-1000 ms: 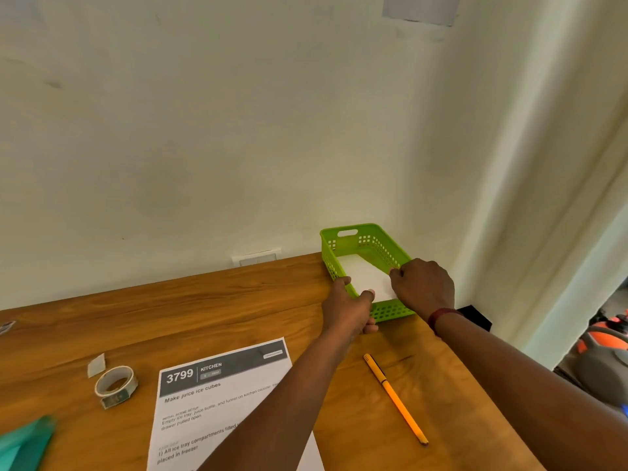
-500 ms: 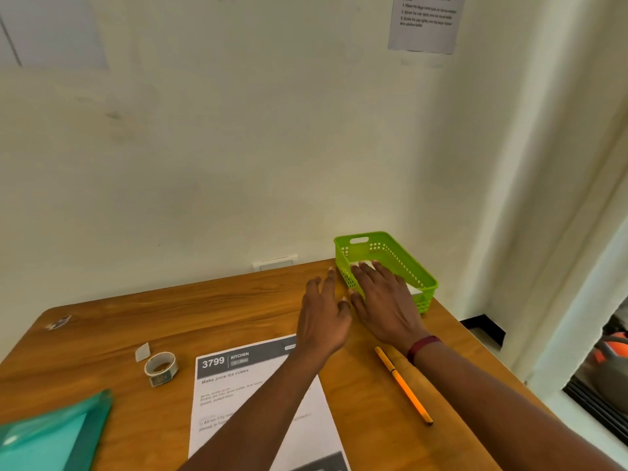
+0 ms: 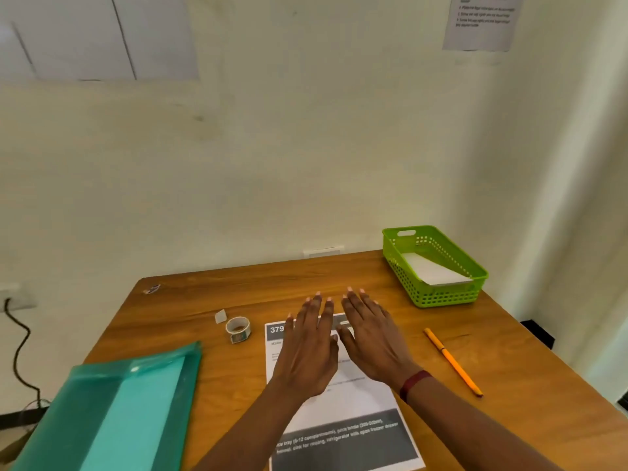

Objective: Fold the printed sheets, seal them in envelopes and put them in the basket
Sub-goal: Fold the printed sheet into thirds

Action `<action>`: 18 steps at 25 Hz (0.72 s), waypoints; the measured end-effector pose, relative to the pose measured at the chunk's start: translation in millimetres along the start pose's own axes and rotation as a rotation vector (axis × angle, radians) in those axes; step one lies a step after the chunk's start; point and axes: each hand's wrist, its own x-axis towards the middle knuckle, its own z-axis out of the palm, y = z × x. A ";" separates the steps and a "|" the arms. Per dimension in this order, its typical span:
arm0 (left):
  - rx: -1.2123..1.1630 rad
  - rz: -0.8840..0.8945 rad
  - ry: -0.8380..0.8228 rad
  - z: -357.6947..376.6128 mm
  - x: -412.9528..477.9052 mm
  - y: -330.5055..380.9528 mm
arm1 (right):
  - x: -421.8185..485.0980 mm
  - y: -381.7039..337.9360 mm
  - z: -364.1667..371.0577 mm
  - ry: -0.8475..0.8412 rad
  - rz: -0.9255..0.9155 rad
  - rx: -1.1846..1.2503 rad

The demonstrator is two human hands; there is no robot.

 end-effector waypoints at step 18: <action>-0.085 -0.162 0.023 17.1 -52.3 -54.9 | -42.5 -65.8 57.3 -0.214 0.043 0.092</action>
